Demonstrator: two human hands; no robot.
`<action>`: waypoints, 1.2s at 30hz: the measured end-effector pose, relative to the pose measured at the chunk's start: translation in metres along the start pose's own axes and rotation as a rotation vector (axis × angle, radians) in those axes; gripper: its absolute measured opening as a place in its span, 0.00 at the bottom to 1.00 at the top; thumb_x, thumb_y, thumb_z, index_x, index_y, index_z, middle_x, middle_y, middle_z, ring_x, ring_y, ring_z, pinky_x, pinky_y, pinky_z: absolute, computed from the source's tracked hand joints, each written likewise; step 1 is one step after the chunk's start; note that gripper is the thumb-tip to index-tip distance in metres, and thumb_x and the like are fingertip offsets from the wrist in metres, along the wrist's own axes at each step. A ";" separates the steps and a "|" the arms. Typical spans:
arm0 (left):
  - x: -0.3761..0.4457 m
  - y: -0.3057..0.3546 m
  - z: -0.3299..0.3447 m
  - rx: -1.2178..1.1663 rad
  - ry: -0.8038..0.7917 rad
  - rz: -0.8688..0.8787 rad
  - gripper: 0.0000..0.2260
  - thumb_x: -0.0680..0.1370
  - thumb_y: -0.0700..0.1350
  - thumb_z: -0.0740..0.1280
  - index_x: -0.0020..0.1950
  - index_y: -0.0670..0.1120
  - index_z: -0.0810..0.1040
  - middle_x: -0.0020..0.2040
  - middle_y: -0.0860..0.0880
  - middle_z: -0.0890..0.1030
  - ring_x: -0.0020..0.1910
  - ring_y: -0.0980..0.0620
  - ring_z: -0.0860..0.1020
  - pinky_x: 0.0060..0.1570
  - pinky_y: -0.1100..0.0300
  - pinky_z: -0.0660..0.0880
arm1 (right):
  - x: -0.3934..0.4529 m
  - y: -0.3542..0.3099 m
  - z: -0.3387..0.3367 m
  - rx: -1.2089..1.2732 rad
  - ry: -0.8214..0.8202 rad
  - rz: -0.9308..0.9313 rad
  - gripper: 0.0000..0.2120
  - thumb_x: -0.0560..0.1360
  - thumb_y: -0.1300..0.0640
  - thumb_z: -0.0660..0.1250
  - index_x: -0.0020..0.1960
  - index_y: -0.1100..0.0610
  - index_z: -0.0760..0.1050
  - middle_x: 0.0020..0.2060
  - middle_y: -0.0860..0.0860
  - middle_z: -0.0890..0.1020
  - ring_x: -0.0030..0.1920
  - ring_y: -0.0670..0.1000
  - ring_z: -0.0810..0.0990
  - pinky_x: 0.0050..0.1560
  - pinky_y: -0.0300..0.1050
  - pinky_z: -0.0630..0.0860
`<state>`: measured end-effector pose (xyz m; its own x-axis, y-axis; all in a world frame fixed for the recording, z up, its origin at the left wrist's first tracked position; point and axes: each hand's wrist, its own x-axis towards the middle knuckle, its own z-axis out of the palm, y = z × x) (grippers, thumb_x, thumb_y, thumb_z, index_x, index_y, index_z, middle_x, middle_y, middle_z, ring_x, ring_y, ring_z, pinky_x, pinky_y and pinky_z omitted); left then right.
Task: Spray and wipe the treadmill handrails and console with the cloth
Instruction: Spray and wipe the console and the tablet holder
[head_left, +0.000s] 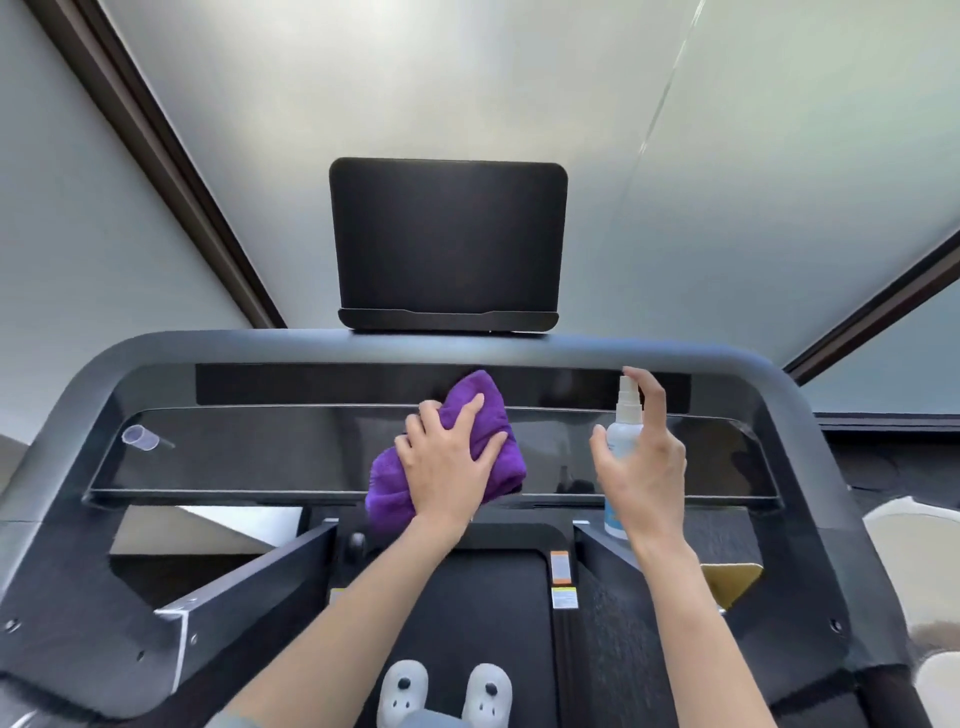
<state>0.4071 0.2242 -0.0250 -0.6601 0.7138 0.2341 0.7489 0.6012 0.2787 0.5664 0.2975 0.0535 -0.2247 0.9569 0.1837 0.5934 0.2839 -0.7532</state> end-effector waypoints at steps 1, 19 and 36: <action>-0.005 0.008 0.001 0.010 -0.003 -0.004 0.22 0.73 0.64 0.67 0.64 0.57 0.78 0.53 0.43 0.75 0.48 0.43 0.74 0.45 0.49 0.70 | 0.001 0.002 -0.001 0.002 0.009 0.003 0.29 0.74 0.63 0.67 0.69 0.43 0.63 0.28 0.51 0.73 0.31 0.56 0.74 0.40 0.55 0.78; 0.000 0.030 0.017 -0.002 -0.008 0.274 0.22 0.77 0.63 0.62 0.69 0.58 0.72 0.59 0.42 0.72 0.54 0.43 0.71 0.51 0.49 0.69 | -0.001 0.036 -0.021 0.005 0.039 0.014 0.29 0.74 0.64 0.67 0.69 0.44 0.64 0.26 0.46 0.66 0.27 0.52 0.68 0.40 0.55 0.77; 0.008 0.080 0.031 -0.061 -0.070 0.390 0.21 0.77 0.62 0.62 0.68 0.58 0.73 0.60 0.43 0.72 0.57 0.42 0.72 0.54 0.48 0.69 | 0.001 0.057 -0.050 -0.006 0.150 0.057 0.29 0.73 0.64 0.68 0.67 0.42 0.63 0.28 0.46 0.72 0.30 0.51 0.74 0.35 0.47 0.72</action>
<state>0.4640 0.2892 -0.0301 -0.3199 0.9084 0.2694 0.9363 0.2595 0.2367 0.6382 0.3178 0.0426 -0.0729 0.9697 0.2334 0.6067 0.2288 -0.7613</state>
